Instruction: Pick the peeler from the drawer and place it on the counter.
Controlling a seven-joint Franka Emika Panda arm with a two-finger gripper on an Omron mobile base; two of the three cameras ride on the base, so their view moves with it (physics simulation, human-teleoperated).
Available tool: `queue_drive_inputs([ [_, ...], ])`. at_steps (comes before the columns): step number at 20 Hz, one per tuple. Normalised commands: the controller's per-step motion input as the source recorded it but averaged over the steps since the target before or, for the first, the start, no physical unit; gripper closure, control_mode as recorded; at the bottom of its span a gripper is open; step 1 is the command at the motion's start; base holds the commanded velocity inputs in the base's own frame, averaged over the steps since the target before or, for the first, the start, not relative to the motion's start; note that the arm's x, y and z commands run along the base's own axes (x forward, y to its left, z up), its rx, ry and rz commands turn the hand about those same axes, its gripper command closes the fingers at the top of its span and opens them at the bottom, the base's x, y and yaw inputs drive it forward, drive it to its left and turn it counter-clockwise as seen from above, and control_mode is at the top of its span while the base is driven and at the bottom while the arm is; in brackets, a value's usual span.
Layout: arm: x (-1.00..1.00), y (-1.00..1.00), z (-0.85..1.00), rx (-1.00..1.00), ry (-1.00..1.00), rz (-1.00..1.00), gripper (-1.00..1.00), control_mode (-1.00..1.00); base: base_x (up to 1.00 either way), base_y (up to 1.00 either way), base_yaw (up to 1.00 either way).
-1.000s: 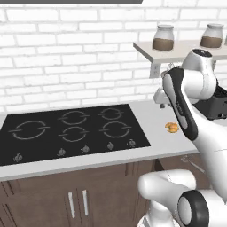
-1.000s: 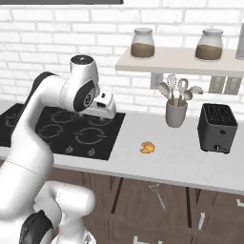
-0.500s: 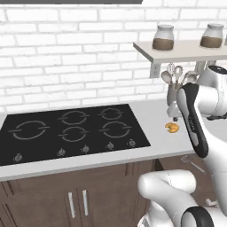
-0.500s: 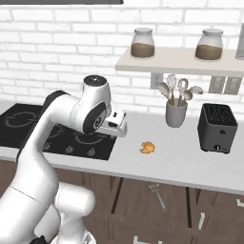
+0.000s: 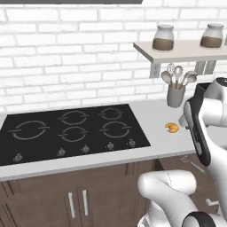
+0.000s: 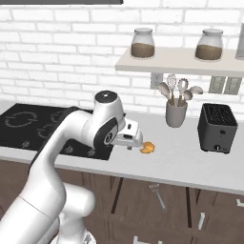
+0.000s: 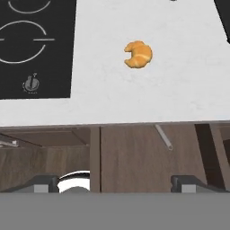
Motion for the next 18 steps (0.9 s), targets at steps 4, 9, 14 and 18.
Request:
queue_drive_inputs([
  [4,0.00,-0.52,-0.22,-0.16,0.00,0.00,-1.00,-1.00,0.00,0.00,0.00],
  [9,-0.01,-0.65,-0.26,-0.12,0.00,0.00,-1.00,-1.00,0.00,0.00,0.00],
  [14,-0.09,-0.59,-0.28,0.01,0.00,0.00,-1.00,-1.00,0.00,0.00,0.00],
  [18,-0.20,-0.46,-0.10,0.13,0.00,0.00,-1.00,-1.00,0.00,0.00,0.00],
])
